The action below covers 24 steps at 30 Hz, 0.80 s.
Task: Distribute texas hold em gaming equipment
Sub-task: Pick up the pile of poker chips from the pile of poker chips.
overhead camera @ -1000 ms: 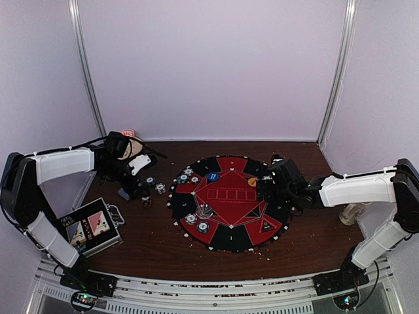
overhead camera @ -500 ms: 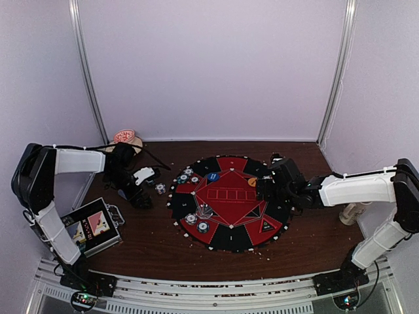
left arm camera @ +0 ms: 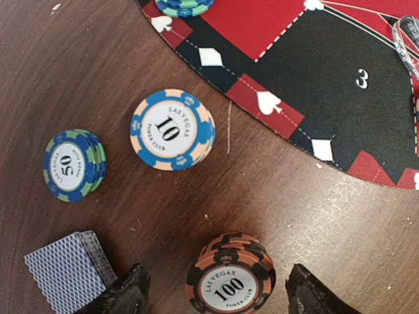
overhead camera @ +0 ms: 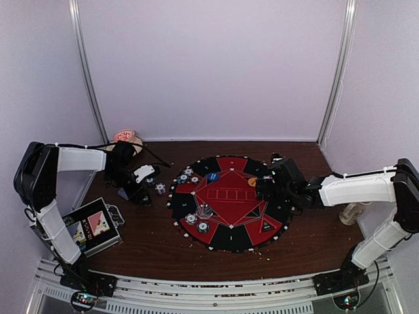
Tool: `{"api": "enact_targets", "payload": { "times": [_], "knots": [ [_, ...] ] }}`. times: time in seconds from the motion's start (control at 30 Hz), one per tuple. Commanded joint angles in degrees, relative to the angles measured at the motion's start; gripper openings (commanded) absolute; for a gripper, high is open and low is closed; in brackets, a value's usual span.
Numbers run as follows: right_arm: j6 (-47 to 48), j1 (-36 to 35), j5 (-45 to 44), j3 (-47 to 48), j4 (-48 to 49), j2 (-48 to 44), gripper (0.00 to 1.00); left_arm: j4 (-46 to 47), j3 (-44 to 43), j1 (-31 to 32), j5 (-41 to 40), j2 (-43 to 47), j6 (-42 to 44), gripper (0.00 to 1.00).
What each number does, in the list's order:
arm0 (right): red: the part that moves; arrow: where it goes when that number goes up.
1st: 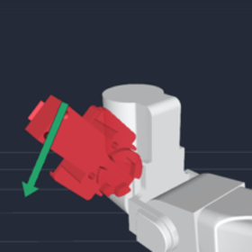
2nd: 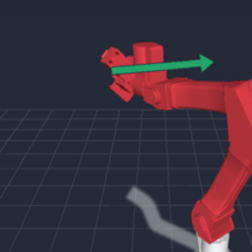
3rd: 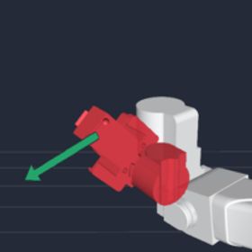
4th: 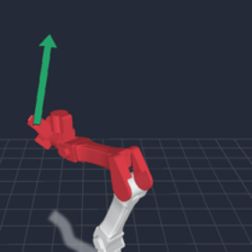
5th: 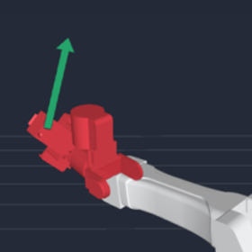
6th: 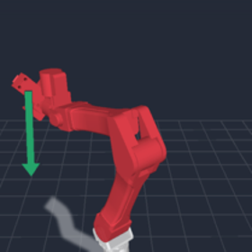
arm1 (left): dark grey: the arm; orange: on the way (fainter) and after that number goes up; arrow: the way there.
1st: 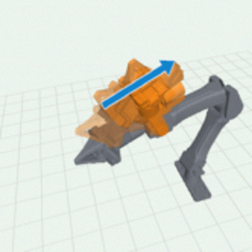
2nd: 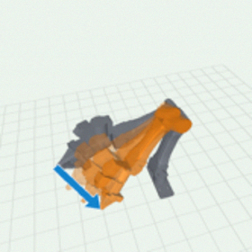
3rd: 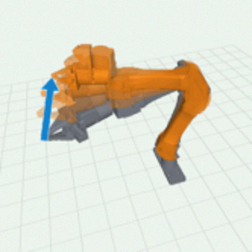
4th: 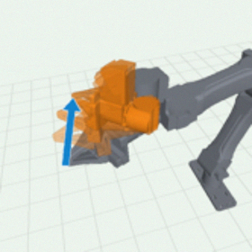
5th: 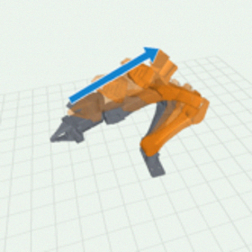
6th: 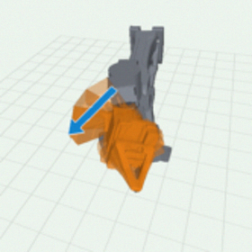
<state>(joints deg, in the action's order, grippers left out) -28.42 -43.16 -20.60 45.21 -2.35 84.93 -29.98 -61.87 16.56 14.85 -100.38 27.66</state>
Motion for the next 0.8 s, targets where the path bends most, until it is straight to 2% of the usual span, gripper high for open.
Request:
{"api": "enact_targets", "payload": {
  "times": [0.0,0.33,0.77],
  "knots": [
    [0.47,-0.31,-0.85,1.37,-0.21,0.15,0.99,0.17,-1.50,-0.50,1.61,-1.36,1.37,0.73],
    [0.33,-0.35,-0.85,1.29,-0.19,0.07,0.99,0.27,-1.41,-0.48,1.85,-1.79,1.44,0.64],
    [0.43,-0.35,-0.98,1.46,-0.20,0.41,0.99,-0.27,-1.06,-0.53,1.84,-2.10,2.20,0.59]
  ]
}}
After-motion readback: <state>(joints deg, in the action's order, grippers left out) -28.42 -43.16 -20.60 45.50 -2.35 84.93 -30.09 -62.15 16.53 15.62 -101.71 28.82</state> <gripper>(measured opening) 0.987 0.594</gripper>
